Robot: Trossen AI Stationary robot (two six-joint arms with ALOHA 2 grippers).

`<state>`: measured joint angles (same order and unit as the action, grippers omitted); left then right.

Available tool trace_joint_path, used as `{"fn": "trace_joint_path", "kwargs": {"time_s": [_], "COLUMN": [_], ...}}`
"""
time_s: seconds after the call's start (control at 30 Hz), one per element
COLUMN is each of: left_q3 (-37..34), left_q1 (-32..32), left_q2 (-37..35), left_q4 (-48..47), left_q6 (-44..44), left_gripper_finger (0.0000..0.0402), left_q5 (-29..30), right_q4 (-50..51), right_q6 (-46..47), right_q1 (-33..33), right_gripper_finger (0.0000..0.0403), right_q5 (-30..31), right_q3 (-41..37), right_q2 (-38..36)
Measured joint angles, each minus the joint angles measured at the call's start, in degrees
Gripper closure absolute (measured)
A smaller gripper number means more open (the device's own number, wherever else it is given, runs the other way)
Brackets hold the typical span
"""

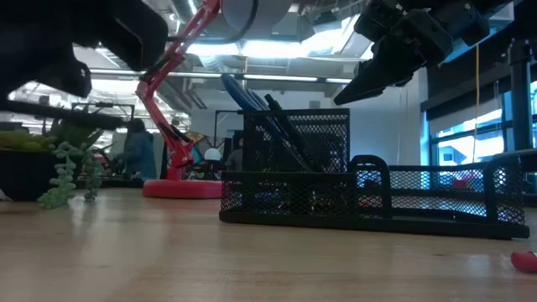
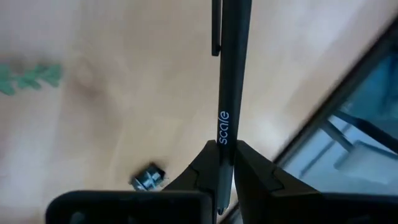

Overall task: Pick and place office supplies into organizer
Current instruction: Put the black mechanical pen into the desk organizer

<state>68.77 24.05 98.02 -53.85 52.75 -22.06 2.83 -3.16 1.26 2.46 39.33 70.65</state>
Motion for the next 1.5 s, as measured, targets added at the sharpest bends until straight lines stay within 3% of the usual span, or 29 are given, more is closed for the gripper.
{"fn": "trace_joint_path", "kwargs": {"time_s": [0.13, 0.4, 0.53, 0.73, 0.83, 0.93, 1.13, 1.27, 1.5], "left_q3": [0.0, 0.1, 0.1, 0.2, 0.2, 0.2, 0.1, 0.0, 0.0], "left_q1": [0.0, 0.0, -0.1, -0.8, -2.2, -4.2, -8.5, -10.1, -10.7], "left_q2": [-1.9, -5.3, -7.8, -10.0, -10.1, -10.1, -10.1, -10.1, -10.1], "left_q4": [3.2, 22.8, 27.2, 28.6, 32.2, 36.6, 40.6, 41.3, 43.0], "left_q6": [-3.5, -20.8, -31.4, -46.4, -53.4, -57.9, -61.4, -61.5, -63.9], "left_gripper_finger": [0.0374, 0.0375, 0.0375, 0.0375, 0.0375, 0.0375, 0.0375, 0.0375, 0.0375], "left_q5": [0.4, 5.0, 12.7, 32.1, 38.0, 37.5, 33.2, 29.6, 29.2], "right_q4": [0.0, 0.0, -1.0, -7.4, -13.1, -19.1, -27.7, -31.0, -39.1], "right_q6": [0.0, 1.4, 1.4, 0.1, -2.6, -4.6, -6.9, -9.3, -9.6], "right_q1": [0.0, 0.0, 0.0, 1.2, 2.4, 3.9, 6.4, 7.6, 8.0], "right_gripper_finger": [0.0167, 0.0167, 0.0167, 0.0167, 0.0167, 0.0167, 0.0167, 0.0167, 0.0167], "right_q5": [0.0, 0.0, -0.2, -1.1, -1.2, -2.6, -14.3, -14.2, -14.2], "right_q3": [0.0, 0.0, 0.0, 0.0, 0.0, 0.0, 0.0, 0.0, 0.0], "right_q2": [0.0, 0.0, 0.0, 0.0, 0.0, 0.0, 0.0, 0.0, 0.3]}}
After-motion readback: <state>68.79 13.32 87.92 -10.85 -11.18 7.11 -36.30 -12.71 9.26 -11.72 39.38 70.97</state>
